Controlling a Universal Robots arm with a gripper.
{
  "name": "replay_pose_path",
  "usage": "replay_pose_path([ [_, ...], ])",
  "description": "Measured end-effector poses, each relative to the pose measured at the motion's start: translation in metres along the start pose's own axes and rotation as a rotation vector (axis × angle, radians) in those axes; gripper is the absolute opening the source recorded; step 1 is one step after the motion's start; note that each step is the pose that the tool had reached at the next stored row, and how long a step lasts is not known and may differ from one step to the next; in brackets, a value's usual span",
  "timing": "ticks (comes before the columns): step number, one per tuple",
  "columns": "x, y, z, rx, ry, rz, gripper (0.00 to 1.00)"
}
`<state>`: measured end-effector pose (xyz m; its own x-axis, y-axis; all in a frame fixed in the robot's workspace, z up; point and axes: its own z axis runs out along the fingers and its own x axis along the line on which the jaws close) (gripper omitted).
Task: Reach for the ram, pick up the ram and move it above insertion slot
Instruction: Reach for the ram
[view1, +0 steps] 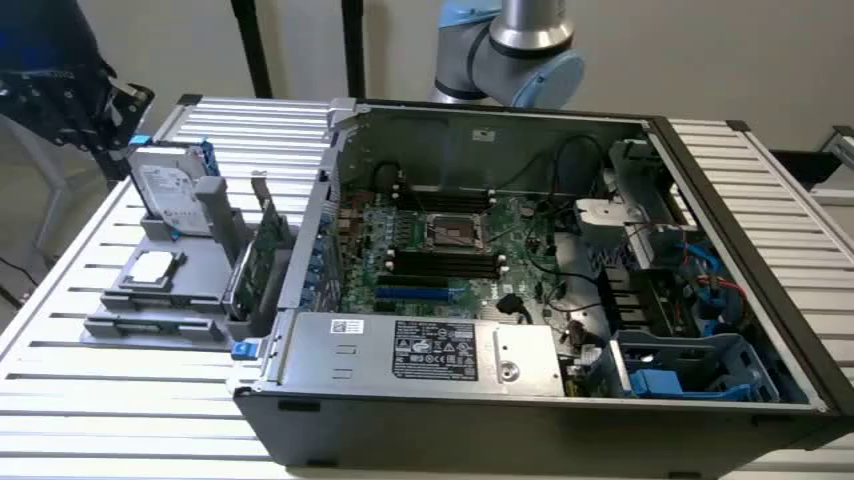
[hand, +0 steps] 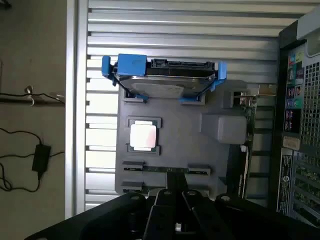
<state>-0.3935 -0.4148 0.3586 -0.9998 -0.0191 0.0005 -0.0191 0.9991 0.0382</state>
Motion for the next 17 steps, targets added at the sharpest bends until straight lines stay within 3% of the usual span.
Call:
replay_pose_path([
  [13, 0.0, -0.0005, 0.0, 0.0001, 0.0002, 0.0, 0.11],
  [17, -0.001, -0.0142, -0.0004, 0.0, 0.0007, 0.0, 0.11],
])
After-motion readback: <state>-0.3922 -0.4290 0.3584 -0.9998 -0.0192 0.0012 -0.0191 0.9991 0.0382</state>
